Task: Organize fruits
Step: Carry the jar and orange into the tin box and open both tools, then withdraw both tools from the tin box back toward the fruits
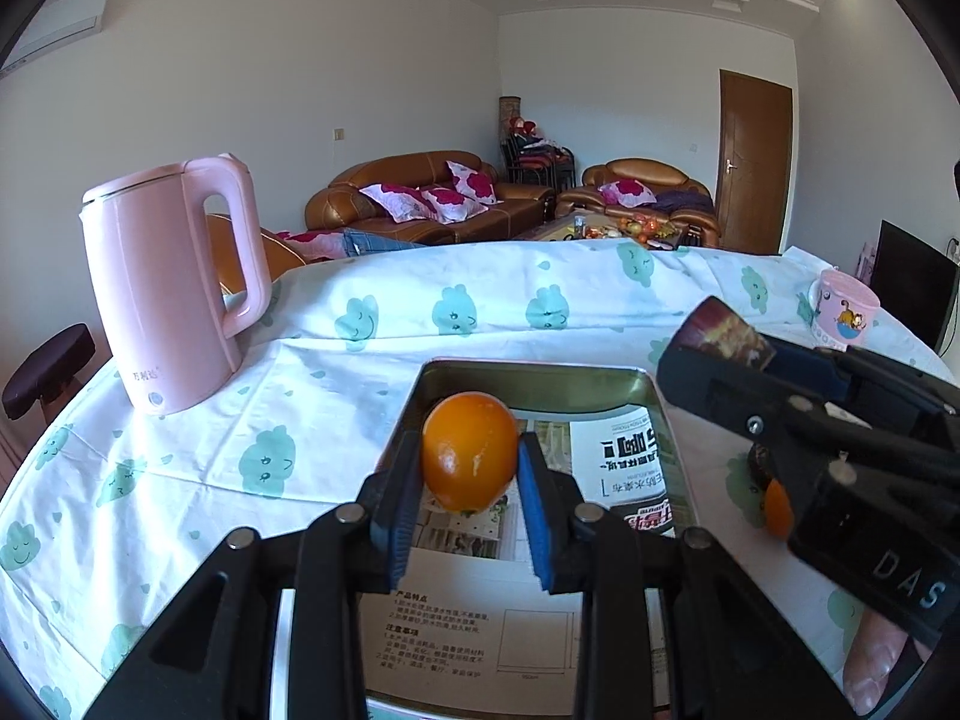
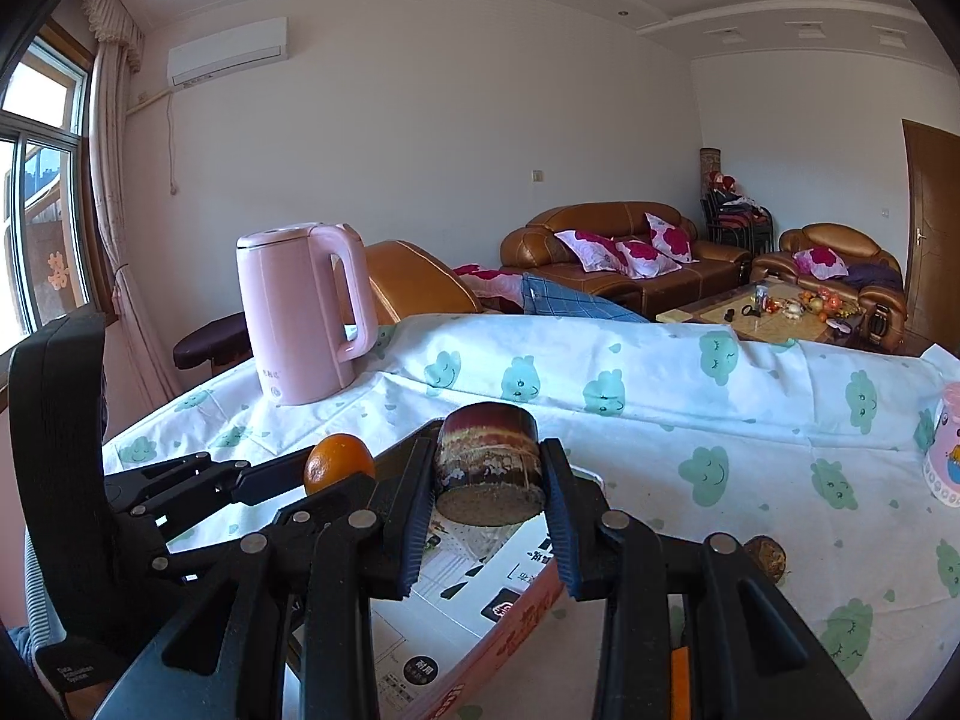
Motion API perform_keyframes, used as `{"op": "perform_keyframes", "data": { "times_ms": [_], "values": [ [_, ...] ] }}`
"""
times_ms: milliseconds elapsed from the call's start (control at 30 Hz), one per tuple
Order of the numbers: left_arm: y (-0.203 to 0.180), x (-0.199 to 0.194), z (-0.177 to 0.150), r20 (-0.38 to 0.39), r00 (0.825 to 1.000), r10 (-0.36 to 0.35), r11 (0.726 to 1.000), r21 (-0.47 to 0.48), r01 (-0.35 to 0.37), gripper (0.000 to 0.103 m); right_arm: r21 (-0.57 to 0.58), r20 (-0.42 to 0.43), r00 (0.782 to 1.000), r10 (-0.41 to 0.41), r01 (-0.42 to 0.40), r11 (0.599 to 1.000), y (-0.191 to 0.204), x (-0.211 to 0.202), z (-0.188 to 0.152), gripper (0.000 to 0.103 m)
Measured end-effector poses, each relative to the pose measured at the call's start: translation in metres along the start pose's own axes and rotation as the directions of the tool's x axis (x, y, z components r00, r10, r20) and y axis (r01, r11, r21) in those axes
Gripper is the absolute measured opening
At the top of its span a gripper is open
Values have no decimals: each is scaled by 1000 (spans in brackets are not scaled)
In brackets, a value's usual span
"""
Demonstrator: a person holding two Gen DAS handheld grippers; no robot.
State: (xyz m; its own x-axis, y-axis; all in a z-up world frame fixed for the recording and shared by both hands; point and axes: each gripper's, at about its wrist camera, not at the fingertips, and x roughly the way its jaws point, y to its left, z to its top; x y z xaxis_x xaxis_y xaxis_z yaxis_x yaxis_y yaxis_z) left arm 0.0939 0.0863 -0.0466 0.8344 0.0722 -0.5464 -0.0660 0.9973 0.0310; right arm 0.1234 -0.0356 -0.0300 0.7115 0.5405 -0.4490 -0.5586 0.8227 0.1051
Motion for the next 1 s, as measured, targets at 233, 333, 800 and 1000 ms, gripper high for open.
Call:
{"op": "perform_keyframes", "data": {
  "times_ms": [233,333,800,1000],
  "values": [
    [2,15,-10,-69,997,15,1000,-1,-16,32,-35,-66,998,-12,10,999,9,17,-12,37],
    [4,20,-13,-94,996,11,1000,-6,-11,32,-45,-99,995,-19,15,999,10,25,-16,37],
    [2,23,-17,-110,994,15,1000,12,-14,54,-2,-147,989,21,-21,1000,6,34,-25,39],
    [0,16,-16,-69,997,35,999,22,-34,71,23,-120,992,35,-32,999,3,29,-27,50]
  ]
}}
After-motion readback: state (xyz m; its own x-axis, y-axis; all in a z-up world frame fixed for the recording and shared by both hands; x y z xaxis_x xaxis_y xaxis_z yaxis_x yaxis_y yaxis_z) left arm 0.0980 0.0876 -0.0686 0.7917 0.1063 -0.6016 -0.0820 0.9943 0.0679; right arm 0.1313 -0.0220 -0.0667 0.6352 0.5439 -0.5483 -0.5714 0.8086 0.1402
